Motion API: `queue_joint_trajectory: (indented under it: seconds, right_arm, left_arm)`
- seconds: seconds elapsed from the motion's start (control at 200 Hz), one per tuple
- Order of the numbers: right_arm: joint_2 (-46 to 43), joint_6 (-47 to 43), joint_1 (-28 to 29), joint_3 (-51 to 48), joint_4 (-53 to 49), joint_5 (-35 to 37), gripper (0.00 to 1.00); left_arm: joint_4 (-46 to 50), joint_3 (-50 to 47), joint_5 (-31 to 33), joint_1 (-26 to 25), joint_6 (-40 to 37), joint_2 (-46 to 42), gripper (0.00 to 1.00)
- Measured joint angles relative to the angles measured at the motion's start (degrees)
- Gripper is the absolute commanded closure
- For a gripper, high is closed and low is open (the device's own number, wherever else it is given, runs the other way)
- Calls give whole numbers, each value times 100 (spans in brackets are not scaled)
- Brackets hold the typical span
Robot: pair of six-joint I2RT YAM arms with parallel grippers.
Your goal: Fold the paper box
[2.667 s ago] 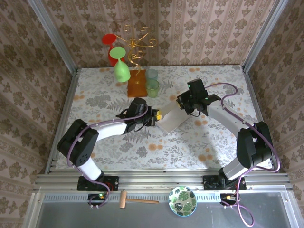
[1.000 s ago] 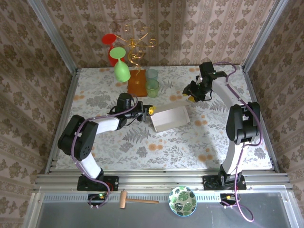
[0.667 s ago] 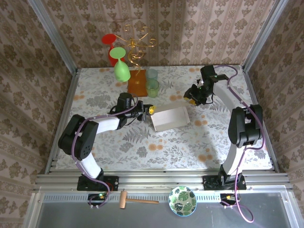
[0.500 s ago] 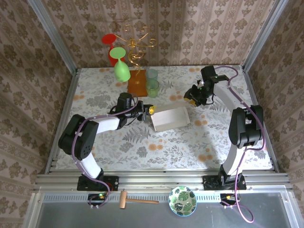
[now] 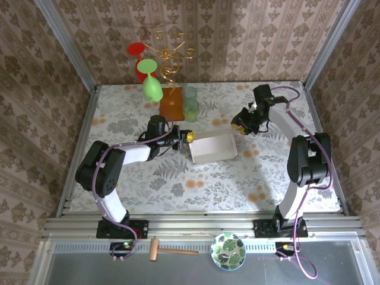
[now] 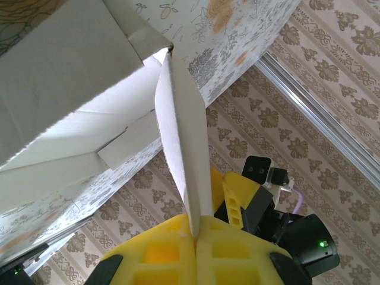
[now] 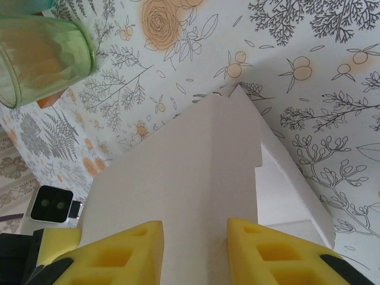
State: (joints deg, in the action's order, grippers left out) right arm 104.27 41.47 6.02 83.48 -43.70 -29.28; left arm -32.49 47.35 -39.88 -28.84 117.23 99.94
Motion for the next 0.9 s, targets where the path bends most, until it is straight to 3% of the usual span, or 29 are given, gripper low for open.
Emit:
queue_joint_trajectory:
  seconds: [0.68,0.9]
  right_arm:
    - [0,601,-90,319,-179,-133,84]
    - [-2,629,-94,391,-345,-133,84]
  left_arm:
    - [-103,146,-28,7,22,50,100]
    - [-133,179,-55,13,22,50,100]
